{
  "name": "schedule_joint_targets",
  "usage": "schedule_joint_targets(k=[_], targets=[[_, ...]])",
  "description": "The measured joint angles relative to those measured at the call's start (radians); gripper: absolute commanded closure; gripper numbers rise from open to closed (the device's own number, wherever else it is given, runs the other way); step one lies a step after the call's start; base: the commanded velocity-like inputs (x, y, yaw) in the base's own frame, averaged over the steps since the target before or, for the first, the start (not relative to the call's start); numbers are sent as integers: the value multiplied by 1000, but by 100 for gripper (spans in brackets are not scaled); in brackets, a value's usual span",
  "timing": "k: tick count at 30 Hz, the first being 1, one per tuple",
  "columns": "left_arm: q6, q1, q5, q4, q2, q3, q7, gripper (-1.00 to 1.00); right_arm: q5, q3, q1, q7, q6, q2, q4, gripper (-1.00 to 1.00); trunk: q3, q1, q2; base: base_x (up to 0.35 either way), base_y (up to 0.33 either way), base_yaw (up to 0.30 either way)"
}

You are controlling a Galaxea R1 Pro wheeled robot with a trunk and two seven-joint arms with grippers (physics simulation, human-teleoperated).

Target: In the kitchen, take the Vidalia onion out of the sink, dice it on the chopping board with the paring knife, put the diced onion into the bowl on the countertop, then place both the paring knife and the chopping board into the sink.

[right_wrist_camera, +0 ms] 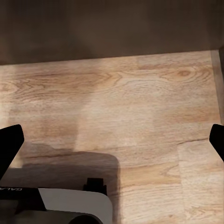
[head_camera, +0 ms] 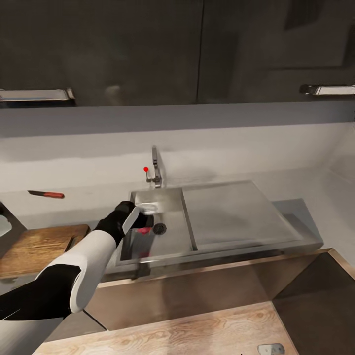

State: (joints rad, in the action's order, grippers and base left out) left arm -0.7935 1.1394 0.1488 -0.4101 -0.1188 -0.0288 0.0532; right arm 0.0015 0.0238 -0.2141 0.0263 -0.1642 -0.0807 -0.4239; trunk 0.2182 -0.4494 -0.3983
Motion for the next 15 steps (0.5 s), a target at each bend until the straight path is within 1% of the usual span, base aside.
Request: schedule_joint_targets(k=[4, 8, 9, 10, 11, 14, 15], targets=[[-32, 0, -1, -84, -4, -1, 0, 100, 0, 0, 0, 0, 0, 0, 0, -100, -6, 0, 0, 0, 0, 0], [-123, -6, 1, -233, -5, -3, -1, 100, 0, 0, 0, 0, -1, 0, 0, -100, -13, 0, 0, 0, 0, 0], [-135, -11, 0, -258, -5, -4, -1, 100, 0, 0, 0, -1, -1, 0, 0, -100, -14, 0, 0, 0, 0, 0], [-156, -26, 1, -310, -5, -4, -1, 100, 0, 0, 0, 0, -1, 0, 0, -100, -16, 0, 0, 0, 0, 0], [-166, -35, 1, -341, -4, -5, -1, 100, 0, 0, 0, 0, -1, 0, 0, -100, -18, 0, 0, 0, 0, 0], [-203, -107, 1, -555, -3, -7, -1, 100, 0, 0, 0, -1, -2, 0, 0, -100, -22, 0, 0, 0, 0, 0], [-206, -123, 1, -596, -2, -7, -1, 100, 0, 0, 0, -1, -2, 0, 0, -100, -24, 0, 0, 0, 0, 0]])
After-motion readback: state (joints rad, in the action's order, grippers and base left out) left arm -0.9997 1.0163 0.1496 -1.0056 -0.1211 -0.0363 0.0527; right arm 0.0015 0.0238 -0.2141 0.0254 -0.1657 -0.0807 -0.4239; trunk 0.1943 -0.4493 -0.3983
